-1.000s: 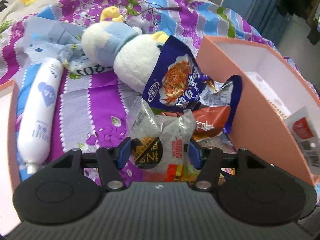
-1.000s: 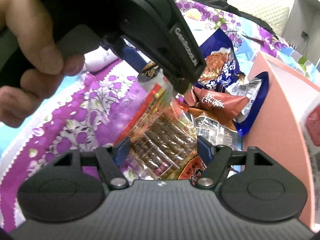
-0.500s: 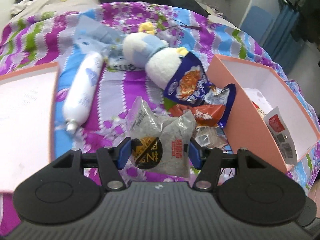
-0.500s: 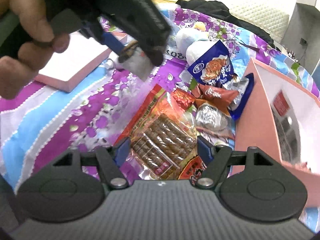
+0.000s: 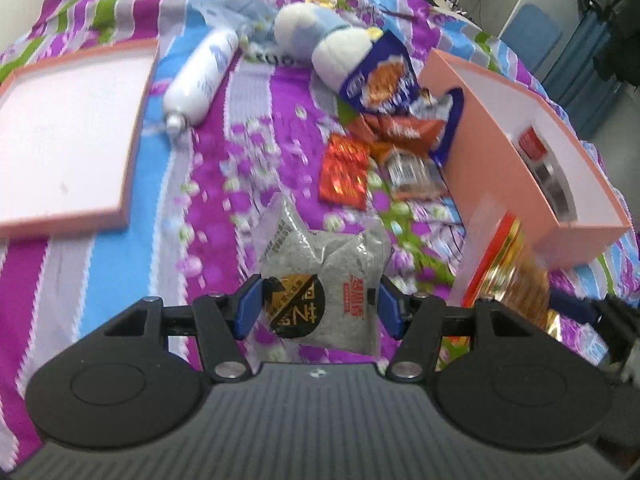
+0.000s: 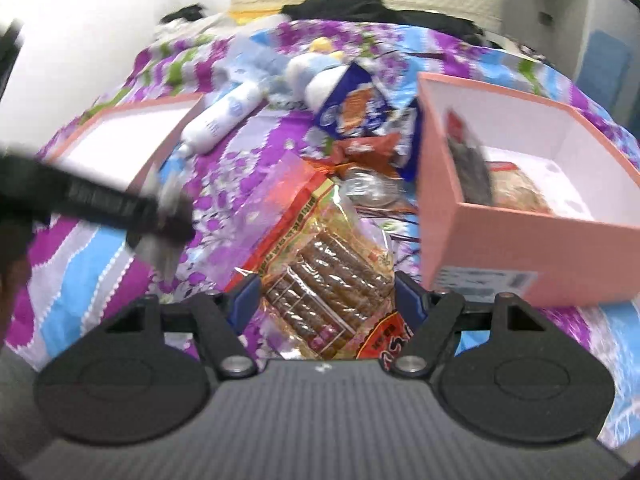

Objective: Organize snacks
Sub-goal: 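Lift both held bags and carry them over the pink box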

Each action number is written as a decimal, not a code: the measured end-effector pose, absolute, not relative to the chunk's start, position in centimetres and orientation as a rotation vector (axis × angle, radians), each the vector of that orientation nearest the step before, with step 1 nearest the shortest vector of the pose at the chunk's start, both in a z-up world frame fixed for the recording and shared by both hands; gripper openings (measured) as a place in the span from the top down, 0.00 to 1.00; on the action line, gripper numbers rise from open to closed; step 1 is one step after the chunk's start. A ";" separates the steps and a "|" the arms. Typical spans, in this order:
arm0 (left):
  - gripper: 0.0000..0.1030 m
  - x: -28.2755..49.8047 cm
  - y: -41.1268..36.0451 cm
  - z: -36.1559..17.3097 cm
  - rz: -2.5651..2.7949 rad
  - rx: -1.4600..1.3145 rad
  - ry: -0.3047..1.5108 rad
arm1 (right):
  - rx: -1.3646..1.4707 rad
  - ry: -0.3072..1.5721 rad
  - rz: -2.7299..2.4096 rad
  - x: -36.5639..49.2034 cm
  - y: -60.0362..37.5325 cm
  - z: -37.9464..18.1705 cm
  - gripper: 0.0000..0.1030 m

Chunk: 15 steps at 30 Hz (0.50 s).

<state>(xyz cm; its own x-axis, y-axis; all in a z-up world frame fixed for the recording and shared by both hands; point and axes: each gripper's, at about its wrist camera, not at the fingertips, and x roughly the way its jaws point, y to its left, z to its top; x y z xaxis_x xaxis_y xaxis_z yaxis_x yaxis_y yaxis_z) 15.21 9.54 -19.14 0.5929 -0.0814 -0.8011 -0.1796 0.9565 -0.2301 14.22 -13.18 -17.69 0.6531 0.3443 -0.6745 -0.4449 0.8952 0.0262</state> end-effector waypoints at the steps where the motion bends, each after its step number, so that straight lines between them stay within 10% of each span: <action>1: 0.37 14.9 9.2 -19.2 0.054 -0.305 0.942 | -0.134 0.728 0.440 14.1 -13.6 -17.4 0.29; 15: 0.38 10.5 4.7 -13.1 0.011 -0.333 0.848 | 0.033 0.608 0.382 10.7 -19.3 -10.7 0.29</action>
<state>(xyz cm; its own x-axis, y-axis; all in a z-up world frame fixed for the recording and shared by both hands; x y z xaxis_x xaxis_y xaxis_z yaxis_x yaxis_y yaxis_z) 10.51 4.70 -13.12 0.6648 -0.1217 -0.7370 -0.1414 0.9483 -0.2842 10.66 -19.29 -10.67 0.7532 0.3592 -0.5511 -0.3401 0.9297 0.1411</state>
